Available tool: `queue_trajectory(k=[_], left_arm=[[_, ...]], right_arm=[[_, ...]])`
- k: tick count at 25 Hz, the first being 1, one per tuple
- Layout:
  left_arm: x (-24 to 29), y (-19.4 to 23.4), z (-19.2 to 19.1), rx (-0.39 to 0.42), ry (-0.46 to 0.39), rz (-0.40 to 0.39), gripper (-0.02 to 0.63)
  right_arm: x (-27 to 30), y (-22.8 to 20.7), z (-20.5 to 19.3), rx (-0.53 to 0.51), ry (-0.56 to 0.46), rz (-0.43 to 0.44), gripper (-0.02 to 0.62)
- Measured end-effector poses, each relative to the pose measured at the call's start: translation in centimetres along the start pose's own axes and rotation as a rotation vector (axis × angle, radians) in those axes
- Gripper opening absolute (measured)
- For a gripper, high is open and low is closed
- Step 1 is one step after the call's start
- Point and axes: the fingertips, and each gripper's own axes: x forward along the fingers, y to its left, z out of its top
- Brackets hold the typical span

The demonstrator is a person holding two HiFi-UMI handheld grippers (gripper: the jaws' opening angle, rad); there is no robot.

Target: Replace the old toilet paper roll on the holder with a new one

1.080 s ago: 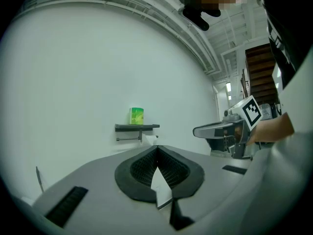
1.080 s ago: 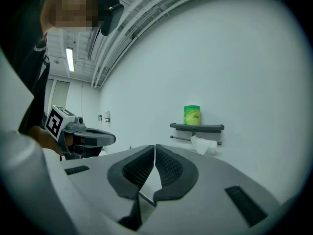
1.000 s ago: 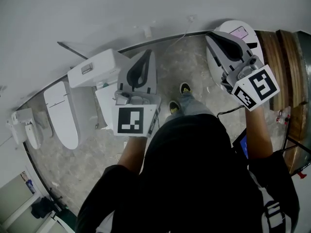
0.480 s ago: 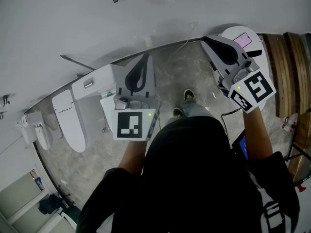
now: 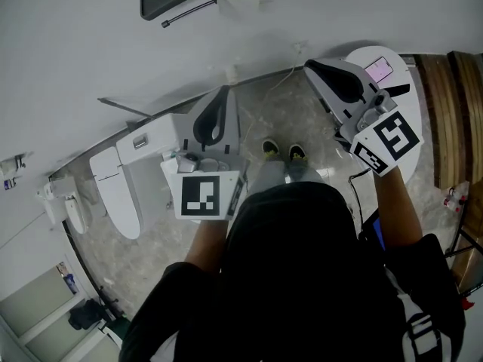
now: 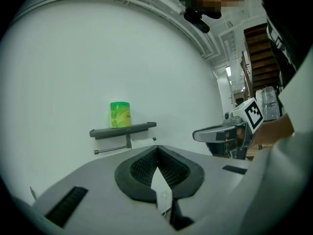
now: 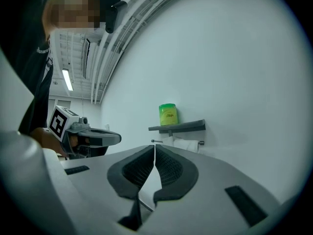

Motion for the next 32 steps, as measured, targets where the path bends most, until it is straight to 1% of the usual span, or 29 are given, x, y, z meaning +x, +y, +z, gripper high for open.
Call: queue_trajectory(k=[2, 3, 5, 7, 10, 15, 19, 23, 28, 32], left_arm=[[0.5, -0.1, 0.2, -0.002, 0.007, -0.004, 0.014], [0.8, -0.3, 0.5, -0.001, -0.004, -0.014, 0.014], [1.2, -0.7, 0.7, 0.002, -0.020, -0.034, 0.014], [1.8, -1.0, 0.4, 0.003, -0.013, -0.050, 0.014], [2.8, -1.1, 0.3, -0.014, -0.008, -0.067, 0.014], [4.6, 0.1, -0.3, -0.021, -0.016, -0.088, 0.014], [6.3, 1.9, -1.2, -0.032, -0.019, -0.095, 0.014], [7.9, 3.8, -1.4, -0.038, -0.022, -0.113, 0.014], [9.9, 7.6, -2.2, -0.054, 0.002, -0.112, 0.014], [11.2, 9.9, -1.5, -0.069, -0.031, -0.119, 0.014]], right_arm=[[-0.1, -0.3, 0.4, 0.001, -0.015, 0.008, 0.023], [-0.1, -0.5, 0.4, -0.006, -0.016, 0.009, 0.021], [-0.2, -0.8, 0.5, -0.021, -0.011, 0.008, 0.021], [-0.4, -1.4, 0.6, -0.036, -0.006, -0.001, 0.023], [-1.0, -3.0, 0.9, -0.052, -0.006, -0.040, 0.022], [-1.0, -5.6, 1.8, -0.067, -0.035, -0.117, 0.023], [0.5, -7.1, 1.9, -0.065, -0.054, -0.134, 0.023], [3.2, -7.0, 0.9, -0.095, 0.009, -0.135, 0.023], [8.0, -7.0, 0.8, -0.213, 0.090, -0.129, 0.023], [11.1, -7.5, 1.4, -0.278, 0.133, -0.122, 0.023]])
